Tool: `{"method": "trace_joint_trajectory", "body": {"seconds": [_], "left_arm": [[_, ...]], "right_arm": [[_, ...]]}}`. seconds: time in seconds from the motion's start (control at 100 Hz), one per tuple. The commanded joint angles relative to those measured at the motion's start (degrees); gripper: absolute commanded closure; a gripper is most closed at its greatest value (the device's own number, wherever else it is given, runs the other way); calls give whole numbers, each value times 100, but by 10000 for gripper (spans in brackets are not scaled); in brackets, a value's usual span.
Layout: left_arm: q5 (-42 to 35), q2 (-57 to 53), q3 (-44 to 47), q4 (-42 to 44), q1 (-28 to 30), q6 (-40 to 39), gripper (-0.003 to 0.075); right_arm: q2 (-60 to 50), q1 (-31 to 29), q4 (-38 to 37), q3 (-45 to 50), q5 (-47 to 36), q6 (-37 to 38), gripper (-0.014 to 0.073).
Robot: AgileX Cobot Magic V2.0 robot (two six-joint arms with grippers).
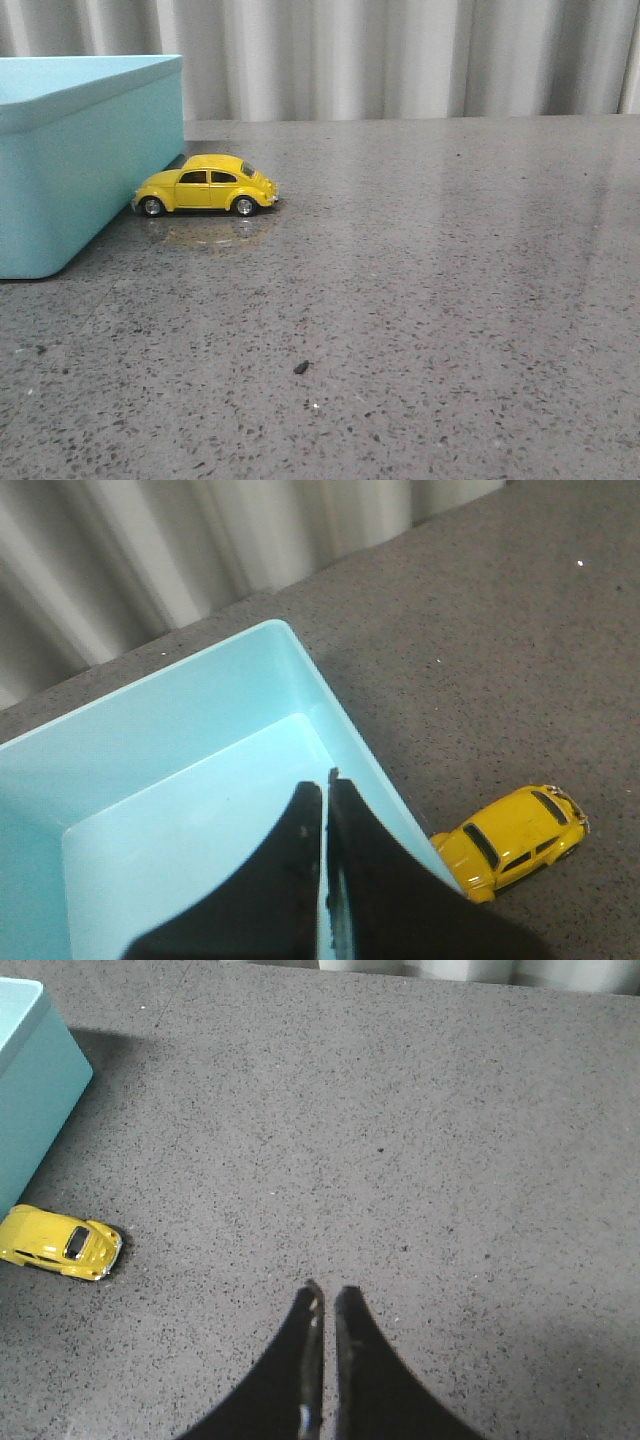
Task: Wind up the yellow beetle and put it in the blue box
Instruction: 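Lift the right gripper away and move the left gripper over the car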
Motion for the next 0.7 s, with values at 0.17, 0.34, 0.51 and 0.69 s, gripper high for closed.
{"method": "trace_joint_trajectory", "body": {"seconds": [0.17,0.34,0.51,0.69], "left_arm": [[360,742,-1074,-1325,-63,1526,482],[757,1231,-1514,-1432,-63,1666,231],[1515,1591,-1874,-1432,-228,2826,227],[1744,1826,-1949,-1432,-629,3949,228]], "right_arm": [[-726,-18,21,530,-621,-61,644],[-991,-18,21,686,-634,-61,644],[-1126,-18,21,695,-625,-61,644],[-1210,-18,31,695,-604,-61,644]]}}
